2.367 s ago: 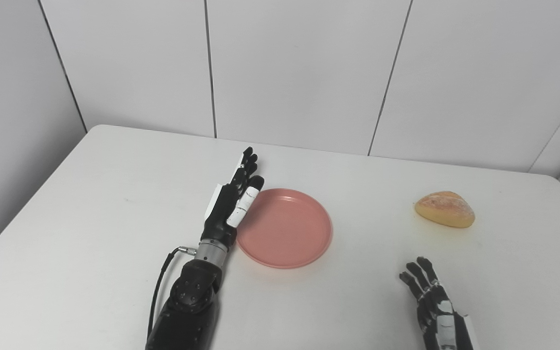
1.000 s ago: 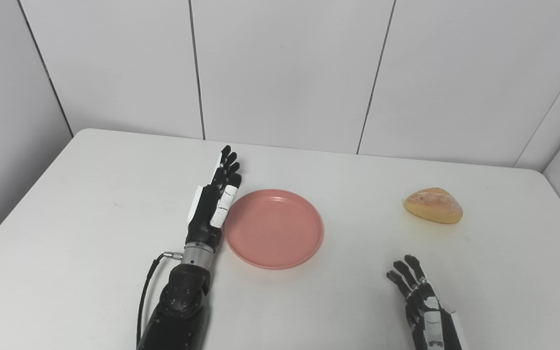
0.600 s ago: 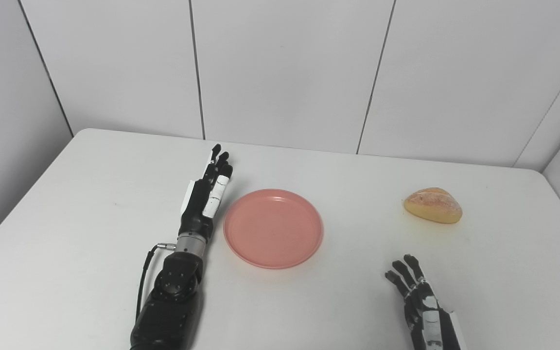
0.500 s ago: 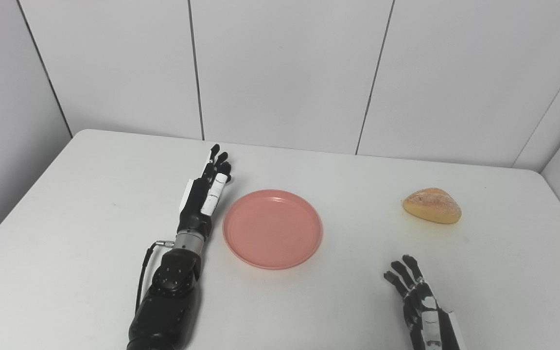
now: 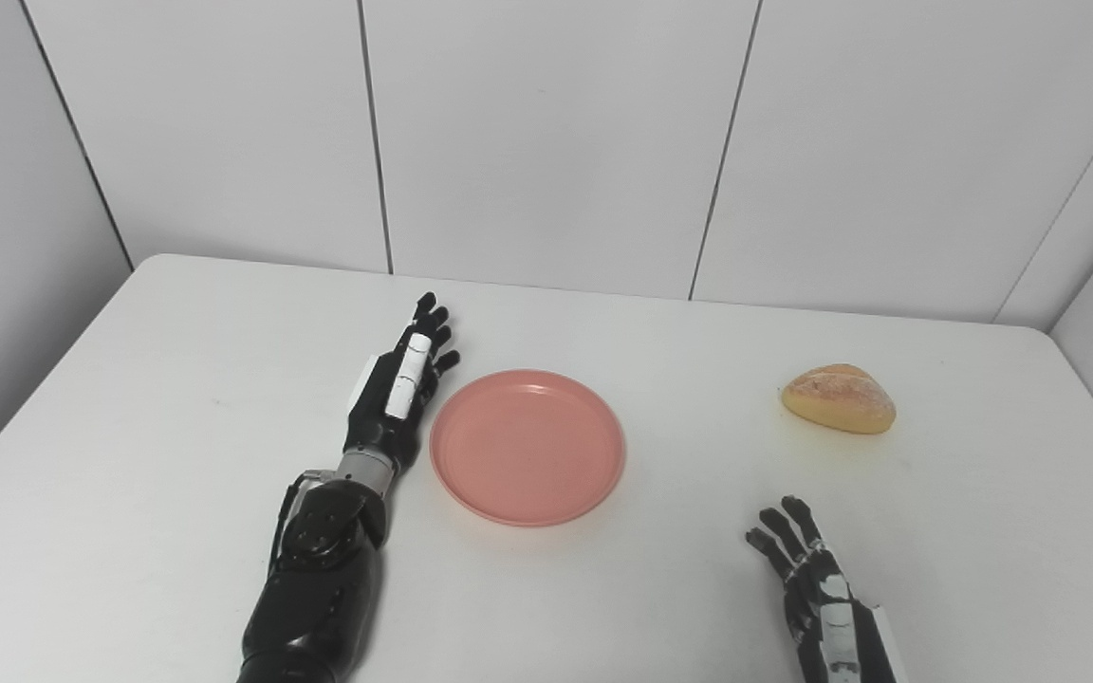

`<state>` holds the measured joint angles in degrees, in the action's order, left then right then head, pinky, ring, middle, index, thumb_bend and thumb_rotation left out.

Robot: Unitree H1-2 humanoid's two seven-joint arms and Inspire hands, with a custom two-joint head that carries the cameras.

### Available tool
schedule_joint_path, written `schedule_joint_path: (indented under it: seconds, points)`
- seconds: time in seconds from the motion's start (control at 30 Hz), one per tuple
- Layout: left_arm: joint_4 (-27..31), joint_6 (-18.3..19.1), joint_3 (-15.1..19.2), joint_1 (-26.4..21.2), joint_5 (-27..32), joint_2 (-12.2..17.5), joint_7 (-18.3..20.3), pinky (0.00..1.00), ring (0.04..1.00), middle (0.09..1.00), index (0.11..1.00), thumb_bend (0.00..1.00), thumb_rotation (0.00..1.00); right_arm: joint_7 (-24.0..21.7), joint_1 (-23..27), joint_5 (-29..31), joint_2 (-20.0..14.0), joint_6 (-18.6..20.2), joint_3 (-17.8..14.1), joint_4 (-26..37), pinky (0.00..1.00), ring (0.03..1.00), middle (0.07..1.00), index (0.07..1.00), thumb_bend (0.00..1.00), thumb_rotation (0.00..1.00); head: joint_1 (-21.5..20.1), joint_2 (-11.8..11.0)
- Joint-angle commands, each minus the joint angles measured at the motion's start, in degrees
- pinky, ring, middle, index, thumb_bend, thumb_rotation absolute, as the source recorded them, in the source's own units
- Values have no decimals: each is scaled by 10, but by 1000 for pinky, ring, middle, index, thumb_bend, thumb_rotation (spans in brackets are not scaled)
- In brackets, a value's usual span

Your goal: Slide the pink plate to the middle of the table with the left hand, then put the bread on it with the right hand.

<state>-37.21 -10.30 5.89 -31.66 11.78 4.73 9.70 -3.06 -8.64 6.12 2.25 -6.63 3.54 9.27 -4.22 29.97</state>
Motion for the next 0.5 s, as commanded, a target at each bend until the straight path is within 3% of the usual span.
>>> schedule_joint_path:
  seconds: [0.0, 0.27, 0.47]
  points:
    - [-3, 25, 4, 53, 18, -17, 6, 931, 1000, 1000, 1000, 936, 880, -1, 1, 1, 3, 3, 2, 22, 1000, 871, 903, 929, 825, 1000, 1, 1]
    - [84, 77, -7, 89, 13, -31, -2, 923, 999, 1000, 1000, 922, 893, -1, 2, -1, 3, 5, 2, 24, 1000, 869, 904, 932, 827, 1000, 2, 3]
    - [118, 103, -16, 108, 2, -38, -16, 975, 1000, 1000, 1000, 907, 905, 0, 1, 0, 5, 7, 4, 27, 1000, 863, 901, 934, 829, 1000, 0, 5]
